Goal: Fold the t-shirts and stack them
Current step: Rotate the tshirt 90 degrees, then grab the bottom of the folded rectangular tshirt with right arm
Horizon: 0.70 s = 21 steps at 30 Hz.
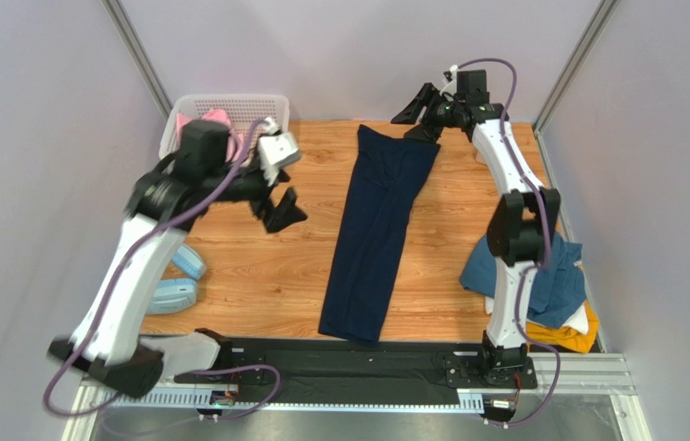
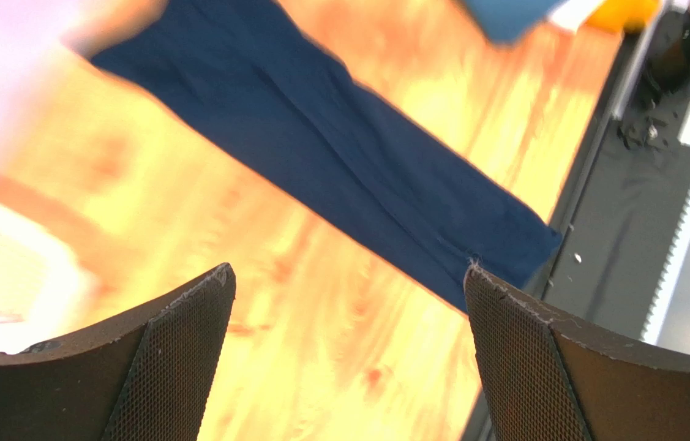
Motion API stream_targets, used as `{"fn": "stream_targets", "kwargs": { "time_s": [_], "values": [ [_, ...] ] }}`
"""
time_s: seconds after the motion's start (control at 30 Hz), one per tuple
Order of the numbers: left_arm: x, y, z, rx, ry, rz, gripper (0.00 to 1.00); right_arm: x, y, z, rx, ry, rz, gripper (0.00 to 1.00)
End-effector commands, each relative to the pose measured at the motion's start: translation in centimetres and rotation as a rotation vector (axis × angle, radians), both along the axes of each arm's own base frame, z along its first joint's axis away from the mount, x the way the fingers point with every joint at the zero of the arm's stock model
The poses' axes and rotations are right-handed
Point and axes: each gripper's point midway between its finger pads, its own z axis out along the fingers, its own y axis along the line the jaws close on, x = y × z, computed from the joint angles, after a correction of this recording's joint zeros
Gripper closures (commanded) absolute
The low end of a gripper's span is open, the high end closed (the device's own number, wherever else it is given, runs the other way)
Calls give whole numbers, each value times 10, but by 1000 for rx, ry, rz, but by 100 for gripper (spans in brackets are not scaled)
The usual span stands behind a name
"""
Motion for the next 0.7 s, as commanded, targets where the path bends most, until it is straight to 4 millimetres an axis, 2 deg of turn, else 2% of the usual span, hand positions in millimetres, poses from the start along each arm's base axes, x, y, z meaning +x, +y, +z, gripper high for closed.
{"fn": "stream_targets", "kwargs": {
  "time_s": [0.0,0.03,0.07,0.1,0.13,0.17,0.2,0.23,0.27,0.3,0.33,0.37,0.4,0.5,0.53,0.67],
  "values": [
    [-39,31,-23,71,18,103,0,-97,22,-1,-171,15,96,32],
    [-42,35,-33,74,32,124,0,-130,29,16,-176,-19,120,32],
    [-41,35,-38,59,17,137,0,-163,33,-25,-206,79,154,31],
    [-48,40,-55,68,45,153,0,-196,49,-38,-235,104,201,32],
    [-50,41,-62,64,65,167,0,-221,51,-33,-239,90,215,33],
    [-51,40,-68,56,81,179,0,-242,55,-42,-244,112,234,34],
    [-55,42,-86,71,115,185,0,-283,60,-82,-250,226,261,36],
    [-55,42,-95,78,134,189,0,-300,61,-90,-243,252,273,36],
    [-58,41,-105,80,162,182,0,-320,59,-89,-228,260,271,37],
    [-61,41,-126,113,225,179,0,-348,57,-113,-235,314,295,38],
    [-65,38,-135,118,267,158,0,-363,56,-119,-218,358,274,38],
    [-69,38,-145,140,302,144,0,-375,54,-116,-199,344,273,38],
    [-71,39,-161,171,358,140,0,-394,49,-131,-213,380,284,38],
    [-75,37,-187,220,443,109,0,-410,38,-132,-197,393,247,38],
    [-77,35,-191,228,467,98,0,-417,33,-139,-199,414,240,38],
    [-87,21,-203,288,522,34,0,-423,33,-142,-154,427,217,38]
  ]
}}
